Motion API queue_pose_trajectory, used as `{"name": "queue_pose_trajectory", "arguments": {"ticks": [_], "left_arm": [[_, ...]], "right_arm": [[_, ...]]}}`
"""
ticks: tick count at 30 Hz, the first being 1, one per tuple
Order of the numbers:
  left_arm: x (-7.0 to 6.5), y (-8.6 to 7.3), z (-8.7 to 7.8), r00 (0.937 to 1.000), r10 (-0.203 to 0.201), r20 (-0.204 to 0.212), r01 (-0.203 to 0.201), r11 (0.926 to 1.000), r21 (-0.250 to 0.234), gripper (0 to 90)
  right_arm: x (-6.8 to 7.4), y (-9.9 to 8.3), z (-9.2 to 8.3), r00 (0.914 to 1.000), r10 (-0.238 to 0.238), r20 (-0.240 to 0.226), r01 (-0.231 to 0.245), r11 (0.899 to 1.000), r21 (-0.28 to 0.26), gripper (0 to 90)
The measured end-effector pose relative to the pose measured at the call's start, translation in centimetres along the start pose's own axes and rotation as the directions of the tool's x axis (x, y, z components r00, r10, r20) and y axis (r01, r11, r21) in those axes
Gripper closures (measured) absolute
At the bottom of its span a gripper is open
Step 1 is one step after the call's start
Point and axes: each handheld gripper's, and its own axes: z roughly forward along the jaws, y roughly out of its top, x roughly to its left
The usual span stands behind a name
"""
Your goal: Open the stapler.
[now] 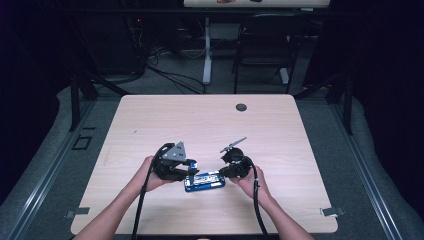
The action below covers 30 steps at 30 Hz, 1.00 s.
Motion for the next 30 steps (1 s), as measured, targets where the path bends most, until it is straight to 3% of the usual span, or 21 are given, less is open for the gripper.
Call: {"name": "queue_pose_trajectory", "arguments": {"ticks": [8, 9, 18, 30], "left_arm": [[0.2, -1.1, -0.9, 0.9993, -0.034, 0.012, 0.034, 0.9994, -0.010, 65.4], [0.2, -1.2, -1.1, 0.9998, -0.013, 0.013, 0.013, 0.9999, 0.010, 65.5], [0.5, -4.0, -2.6, 0.9991, -0.041, 0.014, 0.040, 0.9979, 0.051, 64.8], [0.6, -4.5, -2.8, 0.9995, -0.023, 0.023, 0.021, 0.9946, 0.102, 65.0]], "right_arm": [[0.1, 0.0, 0.0, 0.9999, -0.011, 0.012, 0.011, 1.000, 0.000, 85.8], [0.2, 0.0, 0.0, 0.9999, -0.011, 0.014, 0.011, 1.000, -0.004, 85.9], [0.2, 0.0, 0.0, 0.9999, -0.002, 0.017, 0.002, 1.000, 0.001, 86.0], [0.2, 0.0, -0.1, 0.9997, -0.005, 0.024, 0.005, 1.000, 0.010, 86.3]]}}
